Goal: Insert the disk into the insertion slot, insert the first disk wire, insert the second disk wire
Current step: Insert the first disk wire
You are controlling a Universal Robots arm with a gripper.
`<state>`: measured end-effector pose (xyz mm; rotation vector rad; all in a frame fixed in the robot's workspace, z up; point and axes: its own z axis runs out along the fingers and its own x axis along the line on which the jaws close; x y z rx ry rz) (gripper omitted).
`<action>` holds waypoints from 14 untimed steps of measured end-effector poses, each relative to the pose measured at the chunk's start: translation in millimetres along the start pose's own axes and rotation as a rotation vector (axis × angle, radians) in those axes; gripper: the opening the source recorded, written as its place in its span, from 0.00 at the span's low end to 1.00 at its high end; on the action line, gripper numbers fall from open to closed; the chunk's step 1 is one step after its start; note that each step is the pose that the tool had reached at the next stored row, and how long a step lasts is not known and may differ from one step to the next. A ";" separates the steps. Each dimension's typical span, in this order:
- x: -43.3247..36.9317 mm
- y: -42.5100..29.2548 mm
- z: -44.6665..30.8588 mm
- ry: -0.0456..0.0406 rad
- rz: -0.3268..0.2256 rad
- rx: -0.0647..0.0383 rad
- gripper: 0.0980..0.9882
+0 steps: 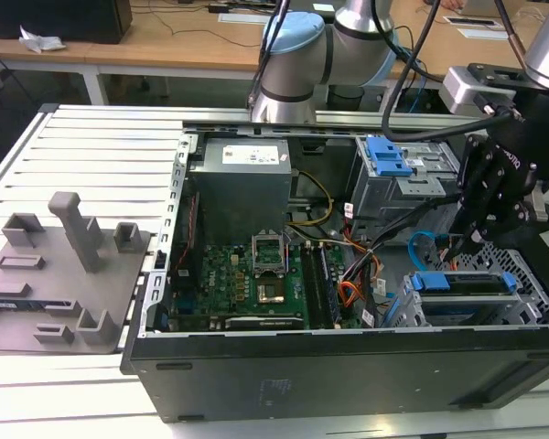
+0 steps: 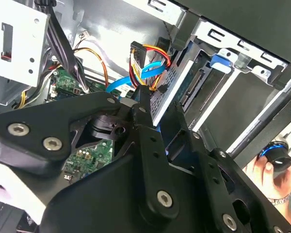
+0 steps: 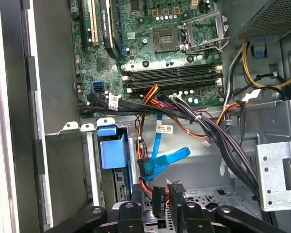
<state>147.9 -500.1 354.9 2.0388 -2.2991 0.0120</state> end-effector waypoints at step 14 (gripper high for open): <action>-0.1 -0.1 0.2 -0.0083 -0.002 -0.001 0.07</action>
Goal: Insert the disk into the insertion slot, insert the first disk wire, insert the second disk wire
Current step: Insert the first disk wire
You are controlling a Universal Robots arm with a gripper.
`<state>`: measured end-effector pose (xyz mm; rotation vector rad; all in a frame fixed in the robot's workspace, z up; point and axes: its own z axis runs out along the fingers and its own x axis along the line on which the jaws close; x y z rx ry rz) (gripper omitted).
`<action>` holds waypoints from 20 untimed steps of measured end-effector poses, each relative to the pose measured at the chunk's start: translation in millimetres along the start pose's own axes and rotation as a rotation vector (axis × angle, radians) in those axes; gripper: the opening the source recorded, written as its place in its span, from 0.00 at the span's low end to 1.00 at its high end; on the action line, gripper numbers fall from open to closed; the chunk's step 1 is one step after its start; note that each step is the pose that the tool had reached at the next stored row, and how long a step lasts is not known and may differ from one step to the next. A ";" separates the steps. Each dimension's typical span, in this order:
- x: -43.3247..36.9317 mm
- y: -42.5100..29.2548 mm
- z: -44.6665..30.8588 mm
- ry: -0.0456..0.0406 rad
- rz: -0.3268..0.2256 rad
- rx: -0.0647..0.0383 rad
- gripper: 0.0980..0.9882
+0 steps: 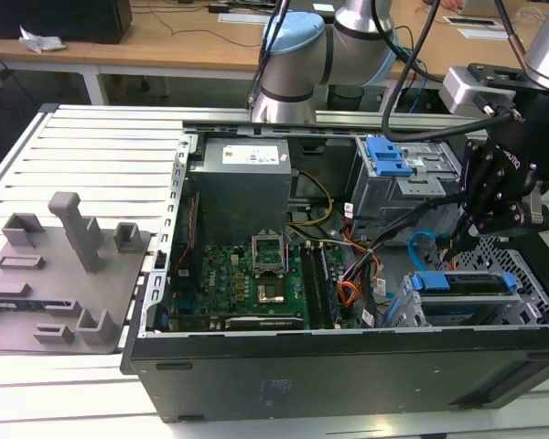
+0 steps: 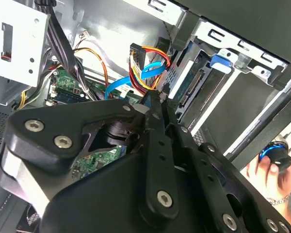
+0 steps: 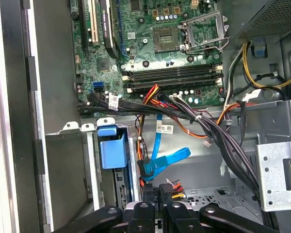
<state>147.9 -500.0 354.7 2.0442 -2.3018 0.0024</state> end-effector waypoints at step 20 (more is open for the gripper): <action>28.0 -3.5 1.1 -0.1124 -0.006 -0.013 0.07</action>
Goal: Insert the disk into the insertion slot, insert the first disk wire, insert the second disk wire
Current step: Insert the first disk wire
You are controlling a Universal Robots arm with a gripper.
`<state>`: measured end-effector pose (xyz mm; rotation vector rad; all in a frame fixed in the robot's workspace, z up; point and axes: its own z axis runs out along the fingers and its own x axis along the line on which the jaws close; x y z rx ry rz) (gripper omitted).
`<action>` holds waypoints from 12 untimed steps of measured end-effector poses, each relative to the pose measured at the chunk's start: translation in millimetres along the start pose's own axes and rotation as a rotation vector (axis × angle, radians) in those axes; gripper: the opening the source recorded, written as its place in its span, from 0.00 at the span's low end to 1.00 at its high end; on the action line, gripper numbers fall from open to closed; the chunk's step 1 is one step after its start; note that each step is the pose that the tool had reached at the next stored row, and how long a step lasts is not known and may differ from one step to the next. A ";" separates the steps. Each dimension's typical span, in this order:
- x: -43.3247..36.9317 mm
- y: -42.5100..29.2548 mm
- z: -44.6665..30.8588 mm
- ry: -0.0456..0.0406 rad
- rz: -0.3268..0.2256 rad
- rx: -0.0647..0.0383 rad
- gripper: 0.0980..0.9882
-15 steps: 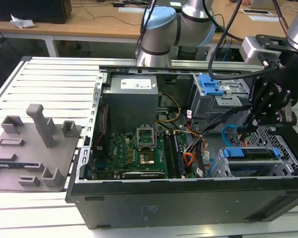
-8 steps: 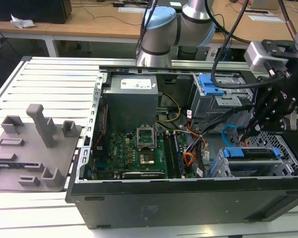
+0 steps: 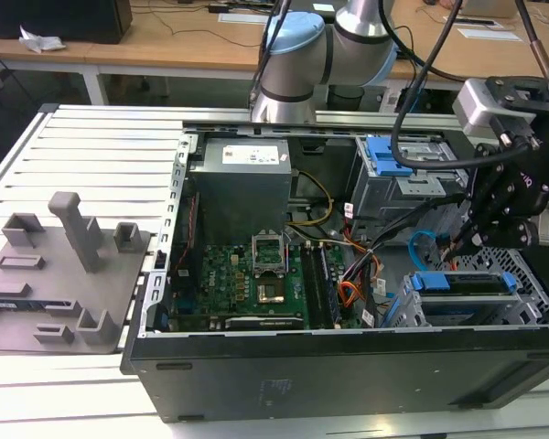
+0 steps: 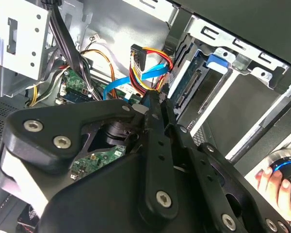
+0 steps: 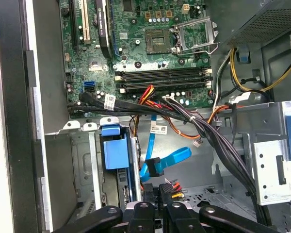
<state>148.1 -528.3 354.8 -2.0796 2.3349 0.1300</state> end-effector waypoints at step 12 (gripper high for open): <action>8.1 -7.2 -0.5 0.0000 0.000 0.000 0.07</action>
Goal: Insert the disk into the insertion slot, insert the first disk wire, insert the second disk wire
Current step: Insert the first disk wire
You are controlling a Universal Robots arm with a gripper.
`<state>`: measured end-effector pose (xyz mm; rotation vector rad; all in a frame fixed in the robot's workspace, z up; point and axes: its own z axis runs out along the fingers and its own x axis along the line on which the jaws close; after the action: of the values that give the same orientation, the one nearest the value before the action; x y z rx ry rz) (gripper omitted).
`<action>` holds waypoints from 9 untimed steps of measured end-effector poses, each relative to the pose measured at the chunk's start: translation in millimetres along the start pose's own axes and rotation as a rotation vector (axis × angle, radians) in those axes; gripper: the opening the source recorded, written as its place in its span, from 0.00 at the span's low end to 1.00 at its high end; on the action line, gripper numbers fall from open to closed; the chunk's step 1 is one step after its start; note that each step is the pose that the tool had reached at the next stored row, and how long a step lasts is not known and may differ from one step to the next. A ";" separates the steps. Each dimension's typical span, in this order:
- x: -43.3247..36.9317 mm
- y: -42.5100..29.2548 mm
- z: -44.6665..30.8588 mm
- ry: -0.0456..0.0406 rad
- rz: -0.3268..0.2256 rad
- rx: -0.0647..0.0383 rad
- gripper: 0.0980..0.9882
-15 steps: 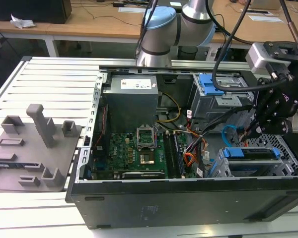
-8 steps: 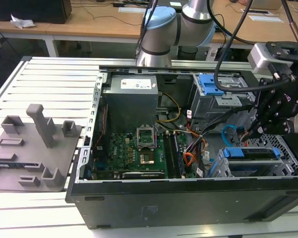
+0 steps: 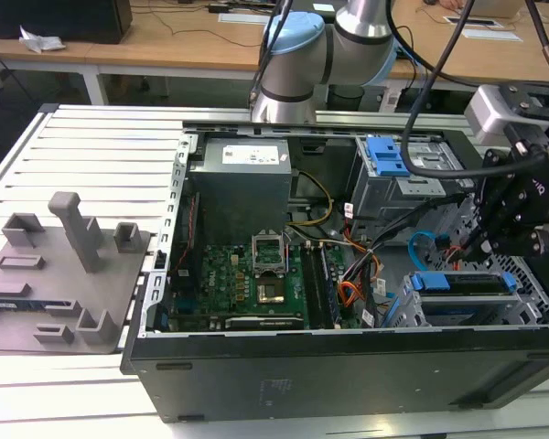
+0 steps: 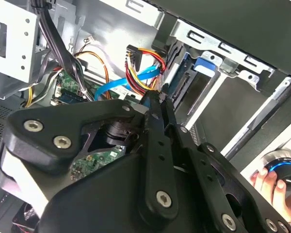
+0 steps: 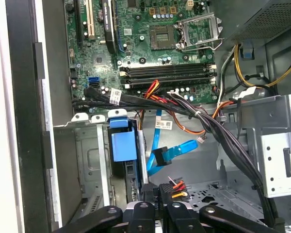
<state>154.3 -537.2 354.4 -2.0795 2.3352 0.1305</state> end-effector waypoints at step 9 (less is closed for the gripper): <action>1.5 -1.3 2.2 -0.0015 0.026 0.002 0.07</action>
<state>155.3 -538.7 352.0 -2.0478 2.3616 0.1303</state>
